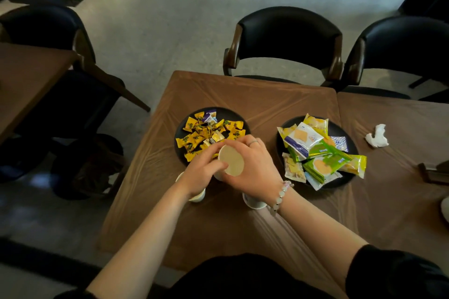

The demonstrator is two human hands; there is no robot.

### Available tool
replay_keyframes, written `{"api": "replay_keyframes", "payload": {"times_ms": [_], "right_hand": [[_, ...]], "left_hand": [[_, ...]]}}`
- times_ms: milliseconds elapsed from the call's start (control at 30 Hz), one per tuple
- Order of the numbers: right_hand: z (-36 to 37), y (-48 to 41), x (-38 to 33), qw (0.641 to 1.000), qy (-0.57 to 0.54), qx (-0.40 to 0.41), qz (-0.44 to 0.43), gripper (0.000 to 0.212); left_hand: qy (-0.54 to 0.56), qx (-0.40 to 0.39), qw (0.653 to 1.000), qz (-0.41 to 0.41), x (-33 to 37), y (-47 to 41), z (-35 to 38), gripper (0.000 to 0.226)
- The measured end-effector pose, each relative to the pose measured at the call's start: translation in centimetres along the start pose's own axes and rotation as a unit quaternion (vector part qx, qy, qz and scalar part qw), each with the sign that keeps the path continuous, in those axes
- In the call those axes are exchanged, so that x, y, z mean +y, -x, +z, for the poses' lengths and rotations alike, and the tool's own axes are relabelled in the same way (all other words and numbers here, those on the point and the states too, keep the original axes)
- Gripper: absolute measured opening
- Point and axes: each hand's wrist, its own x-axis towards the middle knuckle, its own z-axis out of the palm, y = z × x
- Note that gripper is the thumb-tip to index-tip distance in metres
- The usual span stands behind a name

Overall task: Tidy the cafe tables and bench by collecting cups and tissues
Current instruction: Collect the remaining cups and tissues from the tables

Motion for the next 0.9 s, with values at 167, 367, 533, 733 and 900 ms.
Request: {"api": "replay_keyframes", "payload": {"times_ms": [167, 367, 533, 733, 900], "right_hand": [[2.6, 1.8, -0.5, 0.997, 0.037, -0.028, -0.055, 0.073], [3.1, 2.5, -1.6, 0.997, 0.025, -0.007, -0.079, 0.084], [3.3, 3.2, -1.0, 0.995, 0.052, -0.056, -0.062, 0.087], [2.4, 4.6, 0.8, 0.969, 0.21, -0.13, -0.018, 0.092], [1.5, 4.4, 2.6, 0.946, 0.268, -0.169, 0.071, 0.079]], "left_hand": [[-0.179, 0.052, 0.982, 0.015, -1.3, 2.2, 0.8, 0.067], [-0.241, 0.07, 0.968, 0.01, -1.6, 2.9, 0.6, 0.059], [-0.379, 0.12, 0.918, 0.02, -1.3, 3.1, 0.6, 0.03], [-0.446, 0.114, 0.887, -0.022, -2.3, 1.9, 1.8, 0.027], [-0.558, 0.095, 0.824, -0.004, -2.9, 0.8, 2.7, 0.022]]}}
